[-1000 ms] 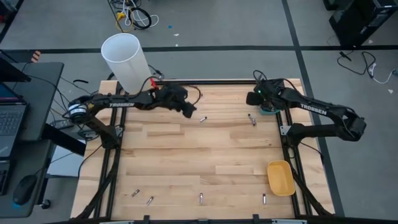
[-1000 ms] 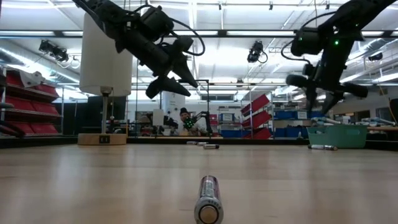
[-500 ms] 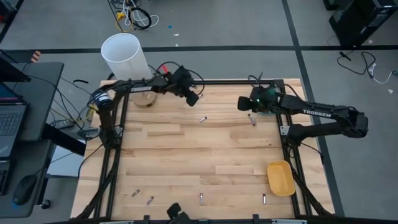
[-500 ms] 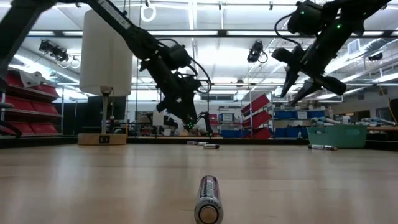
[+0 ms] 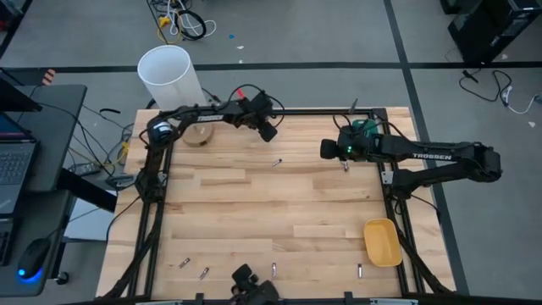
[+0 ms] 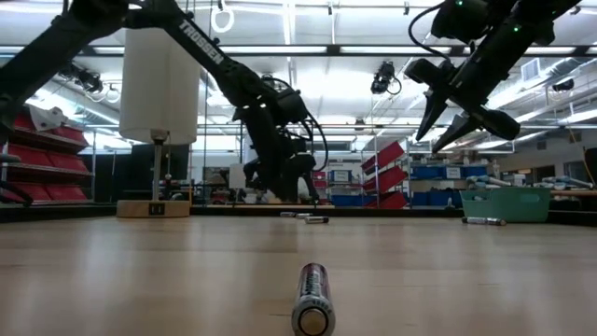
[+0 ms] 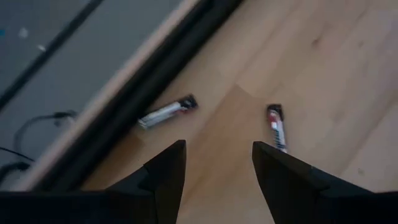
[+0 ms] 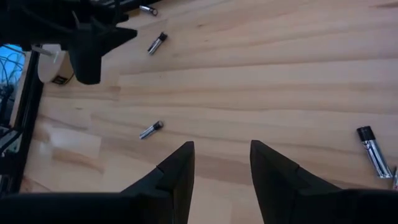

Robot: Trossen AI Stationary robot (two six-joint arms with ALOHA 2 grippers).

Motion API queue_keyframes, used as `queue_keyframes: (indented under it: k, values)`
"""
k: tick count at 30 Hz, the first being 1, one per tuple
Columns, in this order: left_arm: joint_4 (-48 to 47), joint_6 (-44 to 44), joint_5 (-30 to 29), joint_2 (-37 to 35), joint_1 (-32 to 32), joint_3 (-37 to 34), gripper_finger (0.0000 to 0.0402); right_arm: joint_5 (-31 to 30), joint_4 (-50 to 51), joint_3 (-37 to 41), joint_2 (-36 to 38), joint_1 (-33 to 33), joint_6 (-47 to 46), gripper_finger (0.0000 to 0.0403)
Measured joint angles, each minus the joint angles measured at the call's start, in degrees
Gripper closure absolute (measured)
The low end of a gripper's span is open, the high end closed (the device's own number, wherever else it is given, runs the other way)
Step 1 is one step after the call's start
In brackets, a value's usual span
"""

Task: Sort batteries
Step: Put the silver battery into the yellow bin

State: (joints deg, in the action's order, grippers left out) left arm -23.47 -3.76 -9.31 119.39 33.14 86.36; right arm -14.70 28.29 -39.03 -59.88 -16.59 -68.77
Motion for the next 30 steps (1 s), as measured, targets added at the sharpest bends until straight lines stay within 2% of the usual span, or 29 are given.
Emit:
queue_keyframes:
  k: [6,11,15,23,26,30]
  values:
    - [-4.2,6.4,-1.3,2.3,0.1,5.5,0.0200,-0.1,0.0,0.0,0.0,0.1,-0.2,0.0261]
    - [-13.8,10.7,-1.3,5.7,0.6,12.5,0.0200,-0.1,-0.2,0.0,0.0,0.1,-1.6,0.0264]
    - [-22.3,12.0,-0.1,9.5,1.0,19.2,0.0200,0.0,-0.6,0.0,0.0,0.1,-2.2,0.0269]
    - [-29.6,13.8,1.0,16.0,2.1,28.9,0.0200,1.1,-2.2,0.0,0.0,0.1,-4.8,0.0270]
    - [-31.7,14.0,-1.6,16.8,2.2,30.8,0.0200,1.6,-3.1,0.0,0.0,0.1,-5.2,0.0271]
    - [-31.5,17.0,-8.2,16.9,2.2,31.8,0.0200,2.0,-3.3,0.0,0.0,0.1,-5.5,0.0271]
